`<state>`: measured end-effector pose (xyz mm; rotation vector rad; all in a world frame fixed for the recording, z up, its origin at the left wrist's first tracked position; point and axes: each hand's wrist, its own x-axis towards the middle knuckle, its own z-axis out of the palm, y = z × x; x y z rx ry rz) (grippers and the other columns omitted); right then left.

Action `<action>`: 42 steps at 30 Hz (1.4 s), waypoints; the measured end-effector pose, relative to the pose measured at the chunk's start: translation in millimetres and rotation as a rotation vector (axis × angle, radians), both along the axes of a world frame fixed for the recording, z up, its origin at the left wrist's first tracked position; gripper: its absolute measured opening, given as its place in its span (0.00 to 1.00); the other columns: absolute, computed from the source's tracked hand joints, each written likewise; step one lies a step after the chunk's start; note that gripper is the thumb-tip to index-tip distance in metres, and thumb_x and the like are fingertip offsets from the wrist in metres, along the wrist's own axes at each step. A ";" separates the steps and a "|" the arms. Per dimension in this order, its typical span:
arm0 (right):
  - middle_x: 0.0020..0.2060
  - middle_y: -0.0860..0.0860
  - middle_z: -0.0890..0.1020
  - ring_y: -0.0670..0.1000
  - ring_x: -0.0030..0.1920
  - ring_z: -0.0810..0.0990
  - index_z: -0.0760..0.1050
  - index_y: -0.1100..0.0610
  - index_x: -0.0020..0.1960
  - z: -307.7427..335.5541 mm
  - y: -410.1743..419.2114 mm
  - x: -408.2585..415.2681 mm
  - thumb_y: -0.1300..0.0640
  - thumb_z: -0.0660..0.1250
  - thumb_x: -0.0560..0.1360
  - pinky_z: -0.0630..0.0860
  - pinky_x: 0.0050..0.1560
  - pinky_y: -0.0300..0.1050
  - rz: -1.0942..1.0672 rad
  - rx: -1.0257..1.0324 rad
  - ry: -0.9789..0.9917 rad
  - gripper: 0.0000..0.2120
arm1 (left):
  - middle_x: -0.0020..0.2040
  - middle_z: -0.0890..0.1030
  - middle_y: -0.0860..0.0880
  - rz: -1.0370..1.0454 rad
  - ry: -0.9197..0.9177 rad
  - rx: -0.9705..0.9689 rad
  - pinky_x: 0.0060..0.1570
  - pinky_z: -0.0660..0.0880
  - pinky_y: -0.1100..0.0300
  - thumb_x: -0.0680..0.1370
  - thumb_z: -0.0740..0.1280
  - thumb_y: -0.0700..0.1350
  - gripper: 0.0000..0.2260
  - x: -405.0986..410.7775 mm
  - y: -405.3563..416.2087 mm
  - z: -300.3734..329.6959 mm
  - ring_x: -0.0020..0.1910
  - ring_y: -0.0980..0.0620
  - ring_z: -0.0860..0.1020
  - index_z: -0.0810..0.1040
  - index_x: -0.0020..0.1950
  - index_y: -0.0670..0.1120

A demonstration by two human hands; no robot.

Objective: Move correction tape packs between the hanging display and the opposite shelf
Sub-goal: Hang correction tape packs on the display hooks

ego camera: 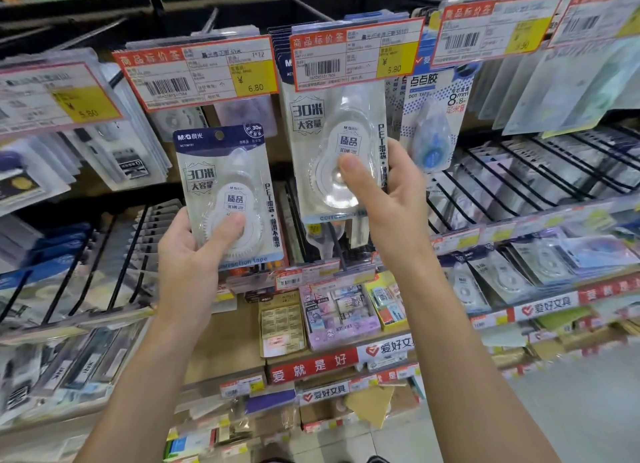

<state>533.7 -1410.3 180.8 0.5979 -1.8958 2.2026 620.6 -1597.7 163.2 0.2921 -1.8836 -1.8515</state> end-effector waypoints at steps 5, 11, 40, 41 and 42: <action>0.51 0.50 0.84 0.50 0.55 0.82 0.75 0.55 0.58 0.7 -10.3 -8.0 0.54 0.68 0.80 0.77 0.61 0.52 -0.004 -0.018 0.049 0.08 | 0.56 0.85 0.48 -0.001 -0.001 0.000 0.56 0.80 0.46 0.74 0.70 0.48 0.17 -0.5 -1.9 -0.4 0.56 0.48 0.84 0.78 0.62 0.49; 0.51 0.50 0.84 0.51 0.54 0.83 0.75 0.52 0.57 -6.2 -9.4 -13.3 0.56 0.68 0.80 0.78 0.58 0.51 0.017 -0.033 0.057 0.07 | 0.57 0.85 0.48 0.007 0.005 -0.011 0.56 0.80 0.46 0.75 0.70 0.48 0.17 -1.0 -5.5 -2.5 0.56 0.47 0.84 0.78 0.63 0.48; 0.44 0.49 0.84 0.44 0.44 0.82 0.78 0.62 0.56 -22.3 -14.6 -33.8 0.55 0.69 0.80 0.78 0.49 0.39 0.006 -0.011 -0.092 0.10 | 0.58 0.85 0.47 -0.017 0.019 -0.014 0.54 0.81 0.47 0.76 0.70 0.46 0.17 -5.2 -9.5 -7.2 0.57 0.47 0.84 0.77 0.64 0.48; 0.42 0.48 0.84 0.44 0.43 0.82 0.78 0.62 0.55 -22.7 -16.3 -35.5 0.53 0.70 0.79 0.78 0.50 0.40 0.001 -0.011 -0.108 0.12 | 0.58 0.85 0.48 -0.015 0.021 -0.015 0.54 0.82 0.48 0.76 0.70 0.46 0.16 -5.3 -10.0 -7.5 0.56 0.47 0.84 0.78 0.63 0.48; 0.44 0.48 0.85 0.46 0.45 0.83 0.79 0.61 0.55 -23.6 -17.9 -37.0 0.51 0.70 0.79 0.80 0.53 0.46 0.001 -0.013 -0.129 0.13 | 0.58 0.85 0.48 -0.013 0.024 -0.012 0.53 0.82 0.50 0.76 0.70 0.46 0.15 -5.3 -10.7 -7.8 0.56 0.48 0.84 0.78 0.63 0.49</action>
